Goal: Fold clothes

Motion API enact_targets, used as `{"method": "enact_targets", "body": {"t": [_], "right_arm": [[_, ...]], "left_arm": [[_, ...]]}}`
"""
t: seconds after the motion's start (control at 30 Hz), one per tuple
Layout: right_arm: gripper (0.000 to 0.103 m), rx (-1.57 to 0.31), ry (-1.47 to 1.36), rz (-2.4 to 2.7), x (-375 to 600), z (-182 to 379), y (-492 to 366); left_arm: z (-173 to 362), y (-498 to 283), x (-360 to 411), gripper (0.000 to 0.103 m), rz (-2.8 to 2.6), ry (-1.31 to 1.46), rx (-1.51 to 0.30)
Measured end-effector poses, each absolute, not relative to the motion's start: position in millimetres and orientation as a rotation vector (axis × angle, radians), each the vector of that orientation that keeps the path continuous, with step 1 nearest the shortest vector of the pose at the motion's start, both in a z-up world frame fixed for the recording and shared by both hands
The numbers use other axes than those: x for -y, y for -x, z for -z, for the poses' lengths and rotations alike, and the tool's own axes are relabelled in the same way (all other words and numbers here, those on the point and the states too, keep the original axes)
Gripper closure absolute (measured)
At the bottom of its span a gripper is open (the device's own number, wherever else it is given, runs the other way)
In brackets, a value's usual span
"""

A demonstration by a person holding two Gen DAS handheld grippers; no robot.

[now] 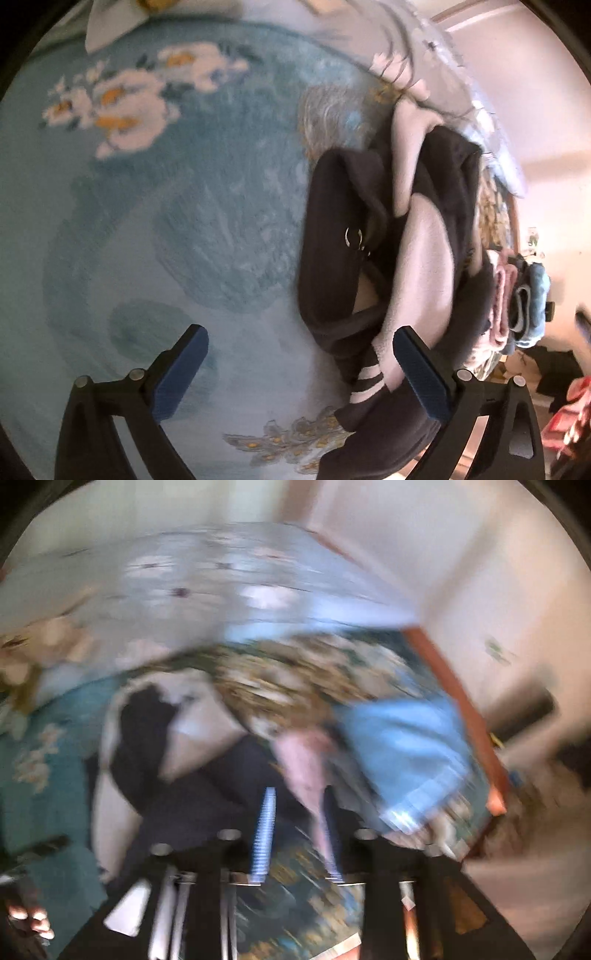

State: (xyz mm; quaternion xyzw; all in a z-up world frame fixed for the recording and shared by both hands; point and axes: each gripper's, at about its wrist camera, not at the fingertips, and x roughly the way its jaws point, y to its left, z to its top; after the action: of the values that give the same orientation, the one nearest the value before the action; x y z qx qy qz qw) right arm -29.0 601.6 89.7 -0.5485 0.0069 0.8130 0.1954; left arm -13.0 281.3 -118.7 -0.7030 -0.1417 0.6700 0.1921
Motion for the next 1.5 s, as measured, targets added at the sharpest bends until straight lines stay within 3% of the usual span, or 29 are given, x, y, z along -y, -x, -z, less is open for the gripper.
{"method": "enact_targets", "body": {"t": [0.1,0.37,0.57,0.83,1.03,1.13,1.2,1.27,1.37,1.5], "right_arm": [[0.064,-0.280,1.632,-2.466,-597.9,-50.2,94.1],[0.064,-0.719,1.730,-2.337,-623.0,43.5,197.6],[0.064,-1.027,1.650,-2.185,-649.2,77.0,210.9],[0.067,-1.096,1.644,-2.251,-639.0,70.1,217.7],[0.090,-1.097,1.629,-2.279,-635.9,60.0,215.3],[0.092,-1.098,1.620,-2.291,-634.2,54.9,211.0],[0.092,-1.099,1.614,-2.298,-633.1,51.4,208.1],[0.092,-1.100,1.608,-2.306,-632.0,48.0,205.2],[0.093,-1.096,1.588,-2.334,-627.2,37.2,197.5],[0.093,-1.081,1.541,-2.401,-615.5,13.2,181.5]], "left_arm": [[129.1,8.7,-286.8,0.005,-1.862,2.019,0.457],[157.8,4.1,-288.9,0.008,-1.847,2.157,0.674],[161.6,4.4,-299.8,0.006,-1.871,2.200,0.626],[155.9,1.3,-307.6,0.009,-1.774,2.196,0.760],[157.2,4.3,-299.9,0.036,-1.726,2.187,0.900],[161.5,7.0,-287.7,0.058,-1.698,2.199,1.002],[161.1,6.1,-284.1,0.067,-1.693,2.193,1.010],[160.1,4.8,-281.2,0.085,-1.691,2.186,1.010],[158.8,2.9,-276.9,0.094,-1.686,2.175,1.010],[148.8,2.9,-283.8,0.097,-1.673,2.141,0.948]]}}
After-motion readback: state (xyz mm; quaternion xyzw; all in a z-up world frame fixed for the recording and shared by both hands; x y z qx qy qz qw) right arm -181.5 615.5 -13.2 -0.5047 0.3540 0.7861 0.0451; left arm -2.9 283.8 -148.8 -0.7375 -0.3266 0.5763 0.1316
